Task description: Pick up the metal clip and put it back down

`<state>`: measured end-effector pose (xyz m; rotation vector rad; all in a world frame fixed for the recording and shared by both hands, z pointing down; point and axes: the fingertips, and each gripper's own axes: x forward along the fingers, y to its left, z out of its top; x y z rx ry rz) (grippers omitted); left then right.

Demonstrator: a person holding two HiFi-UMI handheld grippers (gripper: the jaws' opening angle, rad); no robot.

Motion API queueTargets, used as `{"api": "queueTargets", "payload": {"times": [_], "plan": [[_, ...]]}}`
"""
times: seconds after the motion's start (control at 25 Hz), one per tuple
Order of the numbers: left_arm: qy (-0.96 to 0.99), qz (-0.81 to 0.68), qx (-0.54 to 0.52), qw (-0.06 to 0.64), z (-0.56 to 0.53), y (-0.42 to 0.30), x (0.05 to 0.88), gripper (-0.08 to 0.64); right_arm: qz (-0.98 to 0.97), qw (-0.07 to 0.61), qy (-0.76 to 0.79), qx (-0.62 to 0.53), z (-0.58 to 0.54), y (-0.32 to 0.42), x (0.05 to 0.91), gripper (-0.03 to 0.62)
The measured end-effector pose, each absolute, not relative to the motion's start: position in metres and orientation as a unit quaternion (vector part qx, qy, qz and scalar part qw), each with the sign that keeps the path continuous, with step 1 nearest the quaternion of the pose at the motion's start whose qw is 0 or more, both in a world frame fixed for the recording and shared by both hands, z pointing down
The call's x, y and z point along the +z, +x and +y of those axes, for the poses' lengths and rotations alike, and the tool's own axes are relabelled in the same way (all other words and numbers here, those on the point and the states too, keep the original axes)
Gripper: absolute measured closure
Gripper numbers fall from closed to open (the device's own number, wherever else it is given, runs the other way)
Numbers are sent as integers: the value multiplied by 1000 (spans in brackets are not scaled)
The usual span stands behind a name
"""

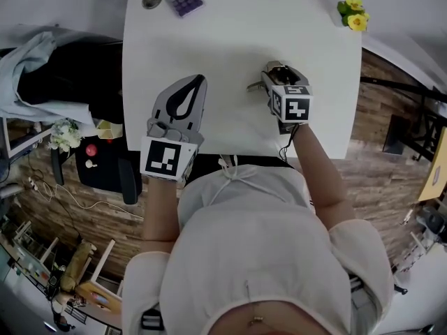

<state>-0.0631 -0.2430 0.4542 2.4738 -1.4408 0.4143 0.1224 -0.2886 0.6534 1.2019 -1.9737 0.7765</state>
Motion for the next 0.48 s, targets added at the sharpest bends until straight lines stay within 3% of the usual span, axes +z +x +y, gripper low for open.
{"api": "queueTargets", "payload": {"times": [0.48], "plan": [[849,-489,155,127,-242,-56,466,540,-760,348,468,288,-291,121,660,281]]}}
